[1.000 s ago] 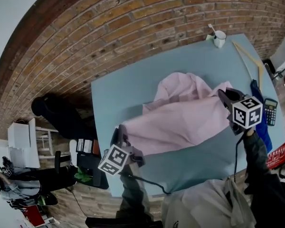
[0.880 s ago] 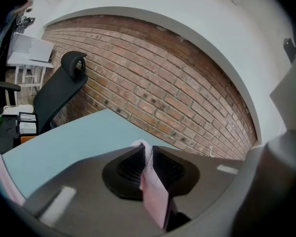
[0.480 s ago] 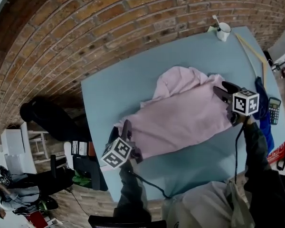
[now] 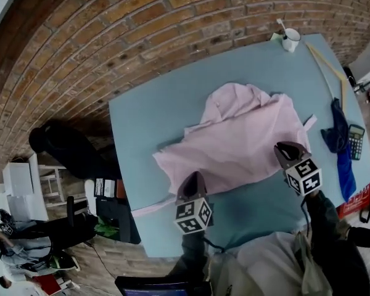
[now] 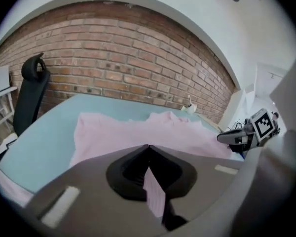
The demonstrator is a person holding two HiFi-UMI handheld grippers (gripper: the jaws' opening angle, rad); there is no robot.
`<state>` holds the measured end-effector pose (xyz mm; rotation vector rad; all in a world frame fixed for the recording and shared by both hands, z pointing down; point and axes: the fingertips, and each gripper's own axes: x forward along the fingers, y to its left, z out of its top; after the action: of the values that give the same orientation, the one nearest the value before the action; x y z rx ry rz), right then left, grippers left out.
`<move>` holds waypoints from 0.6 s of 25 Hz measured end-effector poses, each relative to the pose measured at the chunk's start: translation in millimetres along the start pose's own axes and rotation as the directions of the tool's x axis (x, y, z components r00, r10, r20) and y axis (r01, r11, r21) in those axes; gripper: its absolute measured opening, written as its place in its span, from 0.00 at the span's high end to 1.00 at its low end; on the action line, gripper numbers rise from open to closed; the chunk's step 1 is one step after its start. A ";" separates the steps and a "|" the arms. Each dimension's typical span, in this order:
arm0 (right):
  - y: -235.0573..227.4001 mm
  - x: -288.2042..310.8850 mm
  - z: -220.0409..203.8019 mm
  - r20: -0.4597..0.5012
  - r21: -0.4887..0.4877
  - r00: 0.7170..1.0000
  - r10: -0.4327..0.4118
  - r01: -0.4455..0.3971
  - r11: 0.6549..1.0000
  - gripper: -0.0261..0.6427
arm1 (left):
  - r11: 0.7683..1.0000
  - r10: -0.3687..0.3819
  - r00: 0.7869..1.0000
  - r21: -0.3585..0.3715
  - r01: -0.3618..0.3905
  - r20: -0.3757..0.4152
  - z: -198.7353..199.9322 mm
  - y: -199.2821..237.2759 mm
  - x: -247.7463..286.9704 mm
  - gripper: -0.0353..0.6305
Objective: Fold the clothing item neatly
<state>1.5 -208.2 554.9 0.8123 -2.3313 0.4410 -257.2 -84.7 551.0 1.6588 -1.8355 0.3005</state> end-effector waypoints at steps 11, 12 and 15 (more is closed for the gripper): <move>31.7 -85.4 -45.6 0.087 0.155 0.996 0.032 -0.045 0.987 0.92 | 0.995 -0.010 0.997 0.096 0.003 0.078 -30.1 -38.8 -60.2 0.94; 40.3 -95.4 -49.9 0.085 0.155 0.995 0.048 -0.061 0.986 0.92 | 0.995 -0.029 0.996 0.101 0.020 0.085 -33.8 -52.1 -66.5 0.94; 65.3 -120.0 -67.0 0.071 0.123 0.994 0.079 -0.087 0.989 0.92 | 0.994 -0.066 0.993 0.095 0.057 0.094 -51.9 -90.2 -81.0 0.94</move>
<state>63.1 -73.5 520.0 0.8011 -2.4245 0.6117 -155.6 -6.1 521.3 1.8187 -1.8621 0.2866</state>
